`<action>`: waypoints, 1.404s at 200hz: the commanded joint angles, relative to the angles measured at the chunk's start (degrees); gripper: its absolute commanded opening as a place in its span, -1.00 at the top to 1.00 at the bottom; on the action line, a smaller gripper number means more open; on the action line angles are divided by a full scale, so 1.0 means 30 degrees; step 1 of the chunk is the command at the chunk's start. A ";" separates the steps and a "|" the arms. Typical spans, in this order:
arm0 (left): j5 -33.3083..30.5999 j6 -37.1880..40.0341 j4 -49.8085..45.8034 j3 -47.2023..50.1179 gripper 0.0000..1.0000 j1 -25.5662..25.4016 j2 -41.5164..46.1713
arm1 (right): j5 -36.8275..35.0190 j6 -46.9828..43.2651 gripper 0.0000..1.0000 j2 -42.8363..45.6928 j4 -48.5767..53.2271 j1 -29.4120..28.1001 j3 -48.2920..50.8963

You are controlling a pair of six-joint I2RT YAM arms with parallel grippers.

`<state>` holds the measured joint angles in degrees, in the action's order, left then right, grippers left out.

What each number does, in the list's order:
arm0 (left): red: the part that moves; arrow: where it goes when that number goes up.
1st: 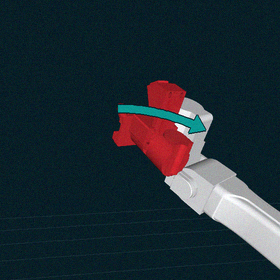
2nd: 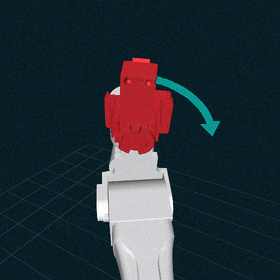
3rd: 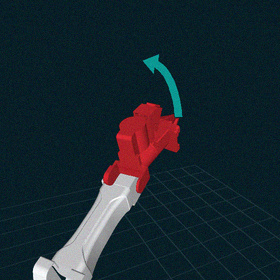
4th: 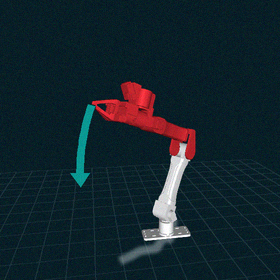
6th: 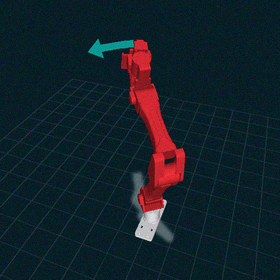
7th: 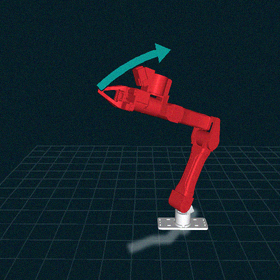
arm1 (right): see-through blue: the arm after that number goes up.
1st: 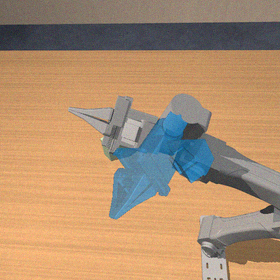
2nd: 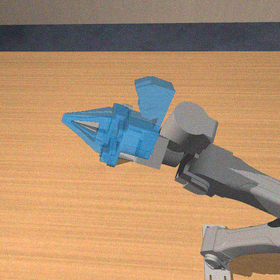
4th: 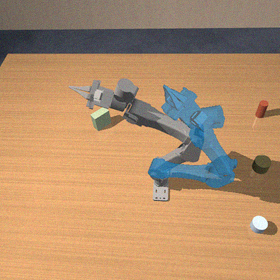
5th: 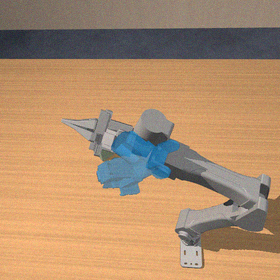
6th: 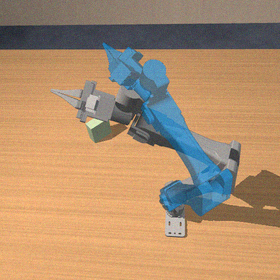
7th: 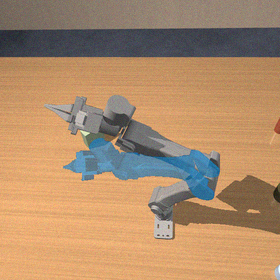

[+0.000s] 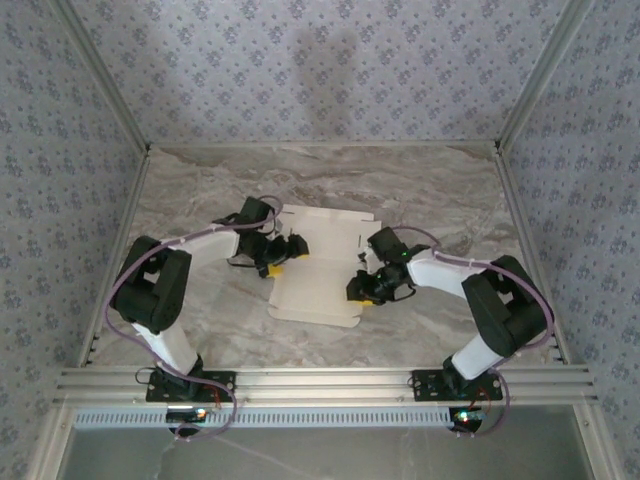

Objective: Fold the paper box

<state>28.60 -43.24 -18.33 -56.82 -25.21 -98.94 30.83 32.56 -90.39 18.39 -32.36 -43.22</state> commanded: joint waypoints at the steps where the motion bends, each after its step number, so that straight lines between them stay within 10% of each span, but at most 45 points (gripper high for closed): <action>1: -0.1235 0.1436 -0.1815 -0.1664 -0.79 0.0288 0.0031 | 0.1820 0.0336 0.20 0.0520 -0.1313 -0.0147 -0.0882; 90: -0.0951 0.2165 -0.3129 -0.1634 -0.70 -0.1609 0.2769 | -0.5325 -0.3954 0.03 0.0664 0.0357 0.3281 -0.6737; 160: -0.1475 0.3441 -0.4606 0.1400 -0.50 -0.1830 0.3545 | -0.1088 -0.8590 0.02 -0.9621 0.7361 0.6756 -1.8317; 281: -0.7318 0.4752 -0.6534 -0.0435 -0.52 -0.0737 0.0767 | -0.4090 -1.2575 -0.27 -1.3674 0.8975 0.5972 -2.2448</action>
<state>14.70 -31.77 -33.74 -55.11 -27.73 -94.74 21.23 -1.30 -128.68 41.91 -14.02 -106.98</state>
